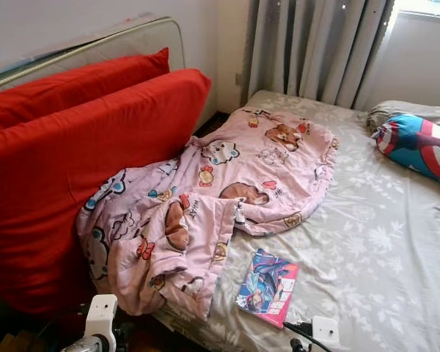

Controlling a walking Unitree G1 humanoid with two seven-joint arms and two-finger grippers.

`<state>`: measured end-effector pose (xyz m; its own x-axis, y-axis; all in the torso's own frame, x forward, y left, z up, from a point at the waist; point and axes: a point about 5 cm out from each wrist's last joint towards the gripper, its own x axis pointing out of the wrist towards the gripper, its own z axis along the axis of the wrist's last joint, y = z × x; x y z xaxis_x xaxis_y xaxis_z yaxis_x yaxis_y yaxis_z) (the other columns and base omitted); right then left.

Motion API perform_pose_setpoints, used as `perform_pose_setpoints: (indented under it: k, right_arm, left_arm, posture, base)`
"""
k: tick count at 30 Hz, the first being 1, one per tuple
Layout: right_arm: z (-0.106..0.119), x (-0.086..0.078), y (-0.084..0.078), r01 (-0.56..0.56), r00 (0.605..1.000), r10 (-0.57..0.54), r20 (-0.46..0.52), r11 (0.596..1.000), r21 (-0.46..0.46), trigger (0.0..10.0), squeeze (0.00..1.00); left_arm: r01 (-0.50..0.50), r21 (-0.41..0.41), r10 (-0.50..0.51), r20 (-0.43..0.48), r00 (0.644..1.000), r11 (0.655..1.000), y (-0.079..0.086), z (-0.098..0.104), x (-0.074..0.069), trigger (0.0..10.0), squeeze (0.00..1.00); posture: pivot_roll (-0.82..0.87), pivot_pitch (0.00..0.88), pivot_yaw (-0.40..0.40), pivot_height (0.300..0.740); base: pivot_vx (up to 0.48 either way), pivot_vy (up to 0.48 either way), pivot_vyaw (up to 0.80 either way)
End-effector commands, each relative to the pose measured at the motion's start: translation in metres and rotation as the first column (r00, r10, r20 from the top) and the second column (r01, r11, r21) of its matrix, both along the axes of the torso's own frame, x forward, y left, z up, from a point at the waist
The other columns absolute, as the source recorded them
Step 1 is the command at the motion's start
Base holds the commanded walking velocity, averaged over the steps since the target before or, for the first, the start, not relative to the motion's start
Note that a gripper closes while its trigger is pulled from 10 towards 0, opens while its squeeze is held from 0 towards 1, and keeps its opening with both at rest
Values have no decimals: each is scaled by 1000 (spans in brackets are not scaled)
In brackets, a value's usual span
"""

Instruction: Clean up the room

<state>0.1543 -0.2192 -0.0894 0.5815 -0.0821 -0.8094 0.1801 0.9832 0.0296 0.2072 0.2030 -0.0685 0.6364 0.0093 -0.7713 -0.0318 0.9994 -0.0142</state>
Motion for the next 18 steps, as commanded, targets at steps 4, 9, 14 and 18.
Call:
perform_pose_setpoints:
  k: [4,9,14,18]
  right_arm:
    - [0,-1,-1,3,1000,-3,-8,1000,2,10000,0]
    - [0,0,-1,7,1000,-7,5,1000,3,10000,0]
    - [0,0,0,14,1000,-15,12,1000,6,10000,0]
    - [1,0,0,18,1000,-18,19,1000,9,10000,0]
  left_arm:
    - [-7,-2,7,-6,1000,1000,1,-1,-2,10000,0]
    - [-10,-1,10,-5,1000,1000,2,-1,-2,10000,0]
    - [-8,1,8,-5,1000,1000,2,-1,-2,10000,0]
    - [-8,1,8,-4,1000,1000,2,-1,-2,10000,0]
  posture:
    - [-96,0,-16,723]
    - [-96,0,-15,702]
    - [-95,0,-14,702]
    - [-95,0,-14,702]
  base:
    - [0,0,-323]
    - [0,0,-259]
    - [0,0,0]
    - [0,0,0]
